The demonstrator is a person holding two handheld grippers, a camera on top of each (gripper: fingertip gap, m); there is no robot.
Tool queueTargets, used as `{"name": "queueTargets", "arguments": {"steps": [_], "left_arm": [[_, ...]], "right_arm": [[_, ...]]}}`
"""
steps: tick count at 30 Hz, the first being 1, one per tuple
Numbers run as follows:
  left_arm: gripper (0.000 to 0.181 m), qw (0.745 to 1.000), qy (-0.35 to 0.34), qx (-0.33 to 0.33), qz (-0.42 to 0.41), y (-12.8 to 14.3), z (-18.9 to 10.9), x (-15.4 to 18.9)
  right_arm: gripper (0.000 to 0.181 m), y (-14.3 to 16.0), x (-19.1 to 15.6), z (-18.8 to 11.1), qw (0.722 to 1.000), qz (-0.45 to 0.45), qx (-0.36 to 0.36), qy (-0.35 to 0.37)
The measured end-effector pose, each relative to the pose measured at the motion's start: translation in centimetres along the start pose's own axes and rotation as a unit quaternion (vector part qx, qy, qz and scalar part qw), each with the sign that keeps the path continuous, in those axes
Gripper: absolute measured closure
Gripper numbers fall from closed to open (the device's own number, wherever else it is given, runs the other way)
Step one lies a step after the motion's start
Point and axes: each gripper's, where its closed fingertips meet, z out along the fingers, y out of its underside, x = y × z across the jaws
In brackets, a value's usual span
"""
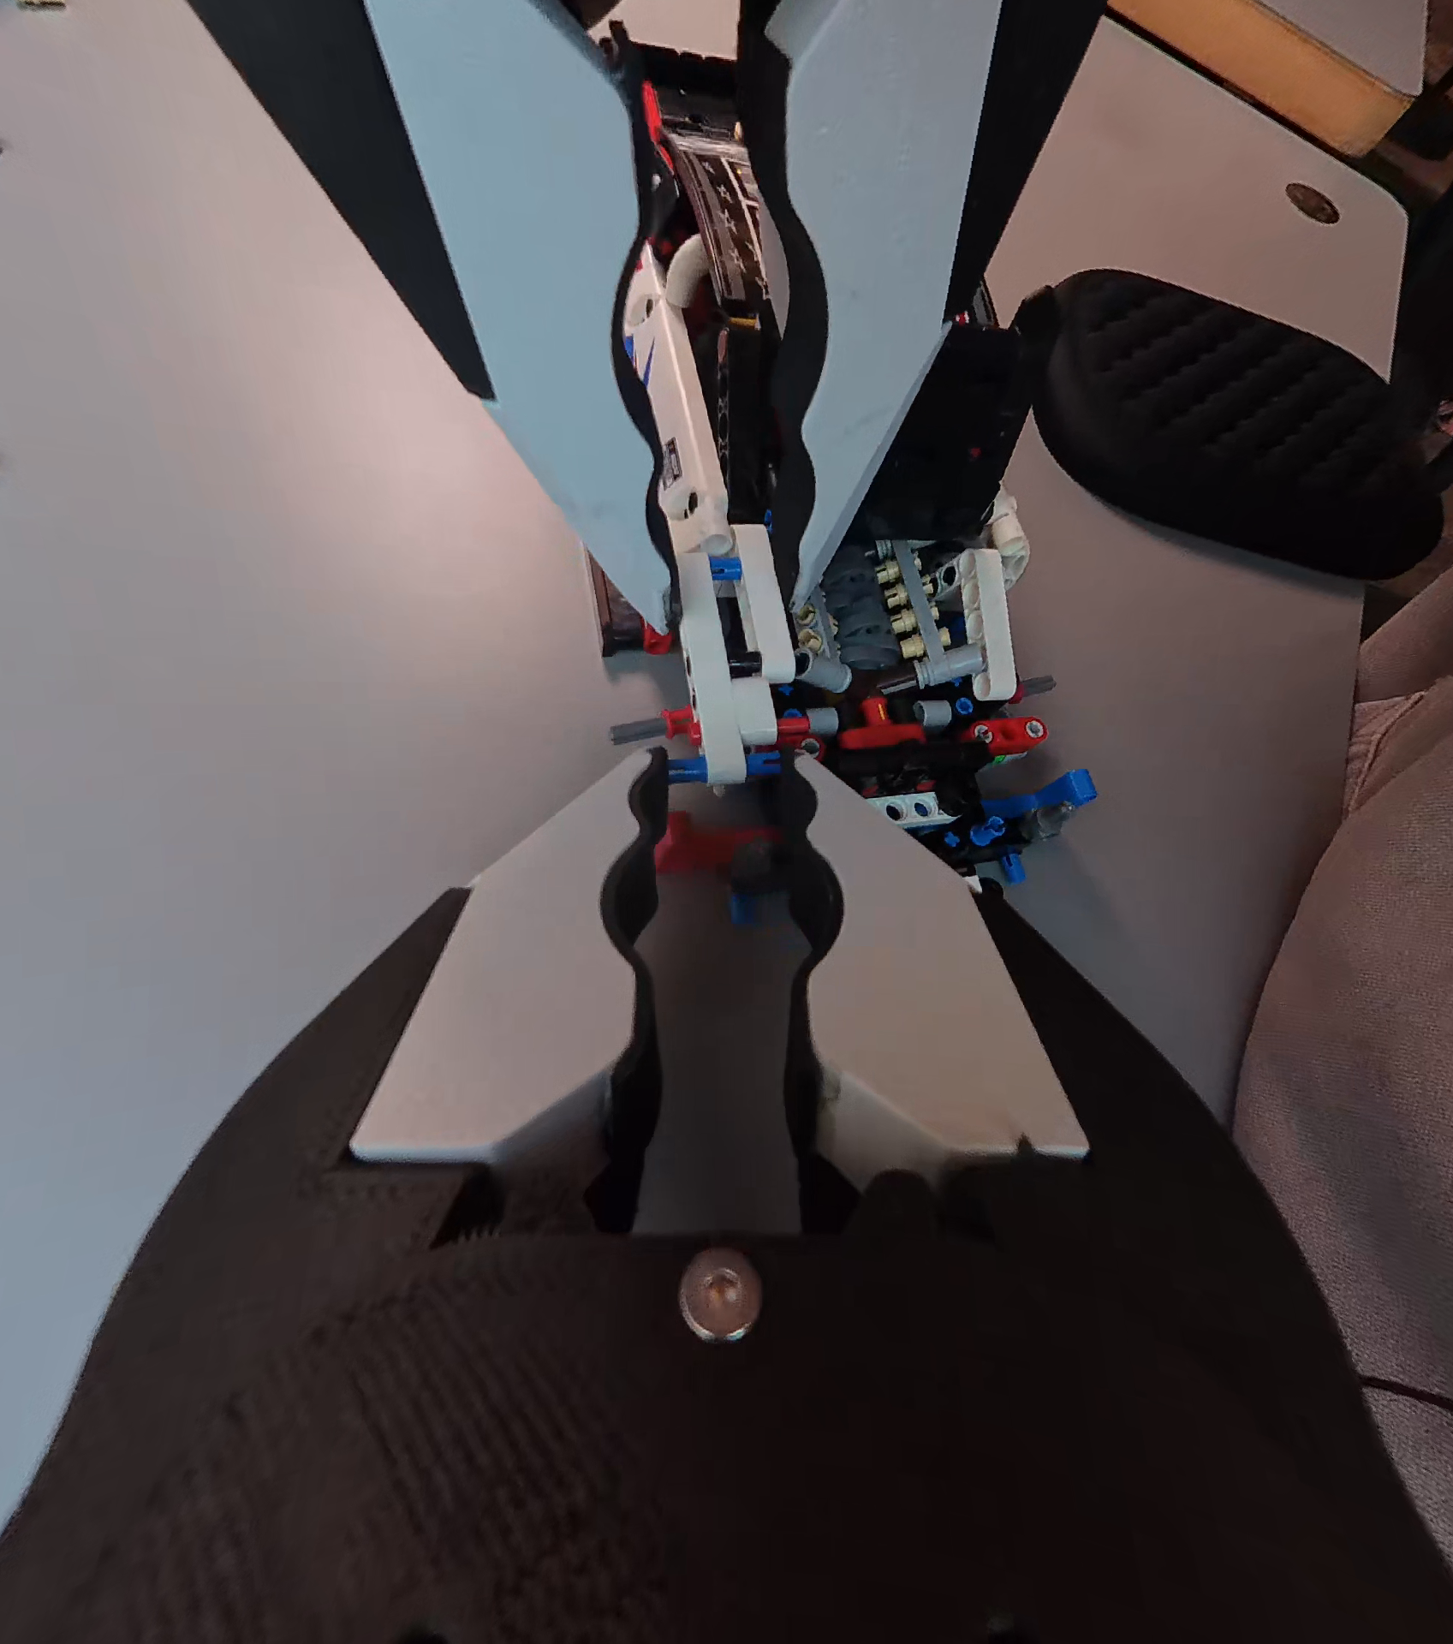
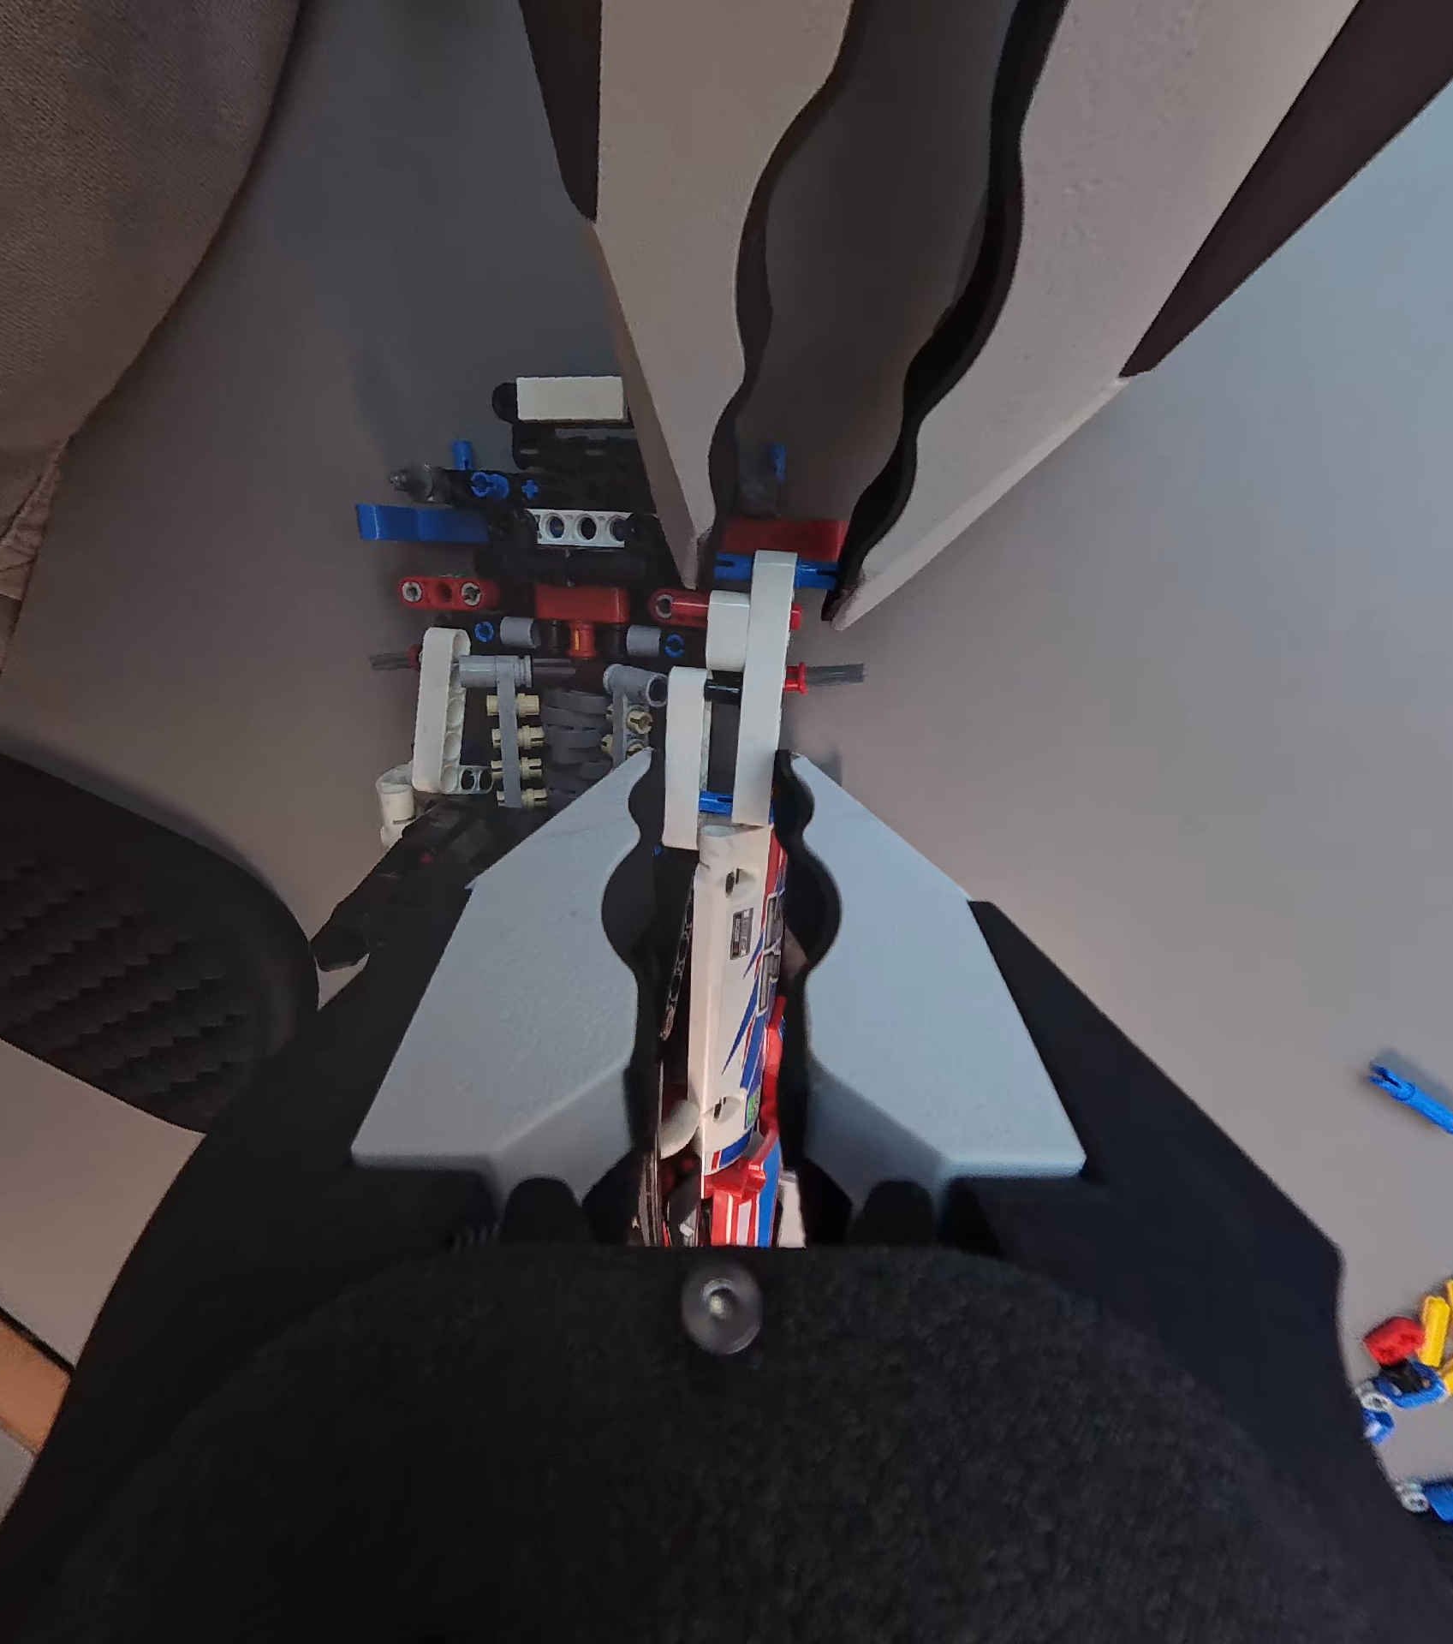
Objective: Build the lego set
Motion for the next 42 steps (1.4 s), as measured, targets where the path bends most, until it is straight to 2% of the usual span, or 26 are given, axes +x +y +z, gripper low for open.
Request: {"name": "queueTargets", "arguments": {"steps": [13,19,22,24,27,31,36,42], "left_arm": [[0.158,1.0,0.011,-0.004,-0.019,-0.3,0.7,-0.3],[0.157,1.0,0.011,0.0,-0.024,-0.6,1.3,-0.6],[0.151,1.0,0.002,0.002,-0.011,-0.9,1.5,-0.6],[0.139,1.0,0.002,0.022,-0.012,-1.7,1.4,-0.4],[0.135,1.0,-0.007,0.018,-0.012,-1.9,2.0,-0.4],[0.144,0.999,-0.024,0.033,-0.021,-2.5,2.5,-1.1],[0.14,0.999,-0.032,0.034,-0.007,-2.6,2.6,-1.3],[0.146,1.0,-0.024,0.014,-0.003,-2.1,2.5,-1.5]], "right_arm": [[0.159,0.9,0.1,-0.1,1.0,0.012,-0.001,0.0],[0.159,1.1,0.3,-0.5,0.999,0.025,0.026,0.011],[0.159,1.3,0.4,-0.6,0.999,0.03,0.027,0.013],[0.159,1.4,0.4,-0.6,0.999,0.038,0.031,0.012],[0.159,1.5,0.6,-0.7,0.998,0.049,0.04,0.012],[0.159,1.6,0.8,-0.8,0.997,0.057,0.049,0.011],[0.159,1.8,0.9,-0.8,0.996,0.07,0.05,0.01],[0.159,1.8,0.9,-0.7,0.996,0.075,0.045,0.01]]}}
